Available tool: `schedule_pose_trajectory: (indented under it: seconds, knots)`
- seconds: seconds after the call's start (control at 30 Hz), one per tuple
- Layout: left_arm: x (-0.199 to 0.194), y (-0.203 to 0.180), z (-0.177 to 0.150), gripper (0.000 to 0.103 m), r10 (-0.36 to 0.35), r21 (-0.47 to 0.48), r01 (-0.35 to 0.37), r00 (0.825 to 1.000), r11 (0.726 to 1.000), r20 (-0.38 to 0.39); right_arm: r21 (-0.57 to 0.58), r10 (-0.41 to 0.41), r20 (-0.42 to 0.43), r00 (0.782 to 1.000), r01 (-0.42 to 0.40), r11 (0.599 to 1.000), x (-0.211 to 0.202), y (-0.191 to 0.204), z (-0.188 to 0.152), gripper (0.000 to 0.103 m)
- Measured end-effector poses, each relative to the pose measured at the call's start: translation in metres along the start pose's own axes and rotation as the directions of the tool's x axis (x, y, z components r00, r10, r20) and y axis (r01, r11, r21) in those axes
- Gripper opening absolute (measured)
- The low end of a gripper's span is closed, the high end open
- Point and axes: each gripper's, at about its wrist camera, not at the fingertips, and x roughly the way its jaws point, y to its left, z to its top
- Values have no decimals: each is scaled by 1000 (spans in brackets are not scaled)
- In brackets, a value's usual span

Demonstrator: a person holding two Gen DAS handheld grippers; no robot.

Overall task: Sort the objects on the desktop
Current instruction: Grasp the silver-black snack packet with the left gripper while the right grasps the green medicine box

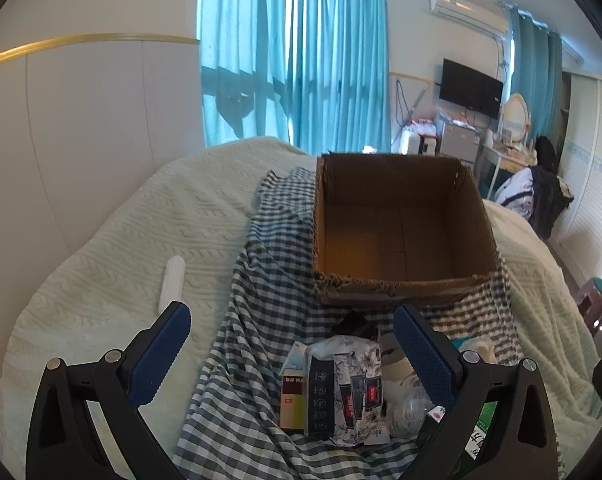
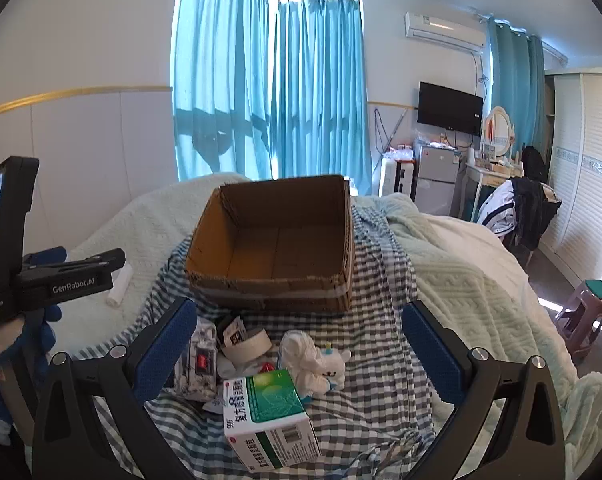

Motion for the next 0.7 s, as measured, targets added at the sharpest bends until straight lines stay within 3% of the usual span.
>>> schedule_pose_trajectory:
  seconds: [0.37,0.7]
  knots:
    - [55,-10,-28,103,-20,59,29,990,998,-141,7,96,-116,989,-96,995,37,5,-25,103]
    - [99,-20,-51,103,-54,84,77,967,993,-249,-5,148,-283,948,-155,988,78,7,-58,103]
